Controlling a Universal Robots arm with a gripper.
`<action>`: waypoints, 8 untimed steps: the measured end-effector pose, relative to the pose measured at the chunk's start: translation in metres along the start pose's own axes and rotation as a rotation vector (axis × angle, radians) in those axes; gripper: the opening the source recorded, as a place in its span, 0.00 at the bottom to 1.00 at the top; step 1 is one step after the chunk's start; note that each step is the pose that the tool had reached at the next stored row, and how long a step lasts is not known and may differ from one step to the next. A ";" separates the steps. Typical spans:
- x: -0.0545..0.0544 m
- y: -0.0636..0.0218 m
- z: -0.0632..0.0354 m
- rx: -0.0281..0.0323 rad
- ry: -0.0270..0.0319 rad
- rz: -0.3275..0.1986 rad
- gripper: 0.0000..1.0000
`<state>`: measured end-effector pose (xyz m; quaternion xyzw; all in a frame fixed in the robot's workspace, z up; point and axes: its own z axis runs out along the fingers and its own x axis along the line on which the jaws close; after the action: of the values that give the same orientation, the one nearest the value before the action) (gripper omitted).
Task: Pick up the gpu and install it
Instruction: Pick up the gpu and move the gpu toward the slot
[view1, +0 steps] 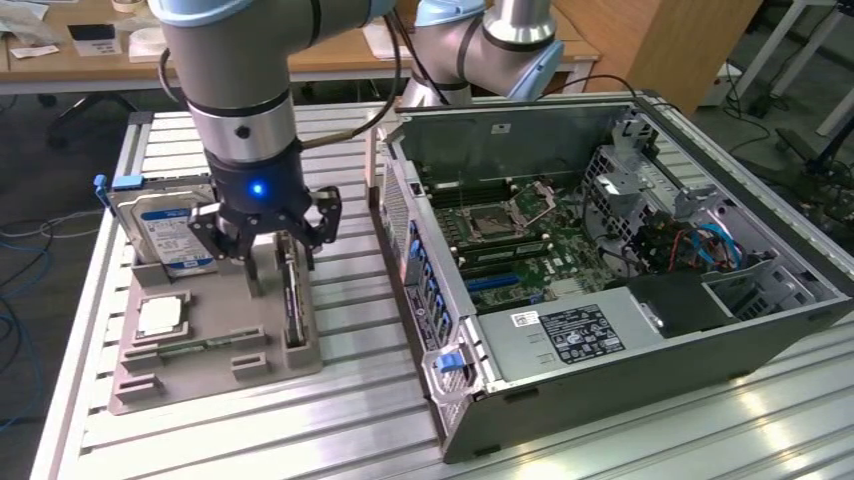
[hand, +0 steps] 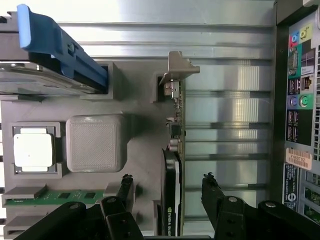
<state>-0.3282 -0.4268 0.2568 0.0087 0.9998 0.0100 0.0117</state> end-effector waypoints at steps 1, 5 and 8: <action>0.000 -0.0003 0.0015 0.0000 0.0000 -0.001 0.66; 0.000 -0.0014 0.0061 -0.0002 0.0001 -0.006 0.66; 0.000 -0.0016 0.0090 -0.0001 0.0002 -0.008 0.66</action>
<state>-0.3283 -0.4282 0.2477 0.0047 0.9999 0.0100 0.0117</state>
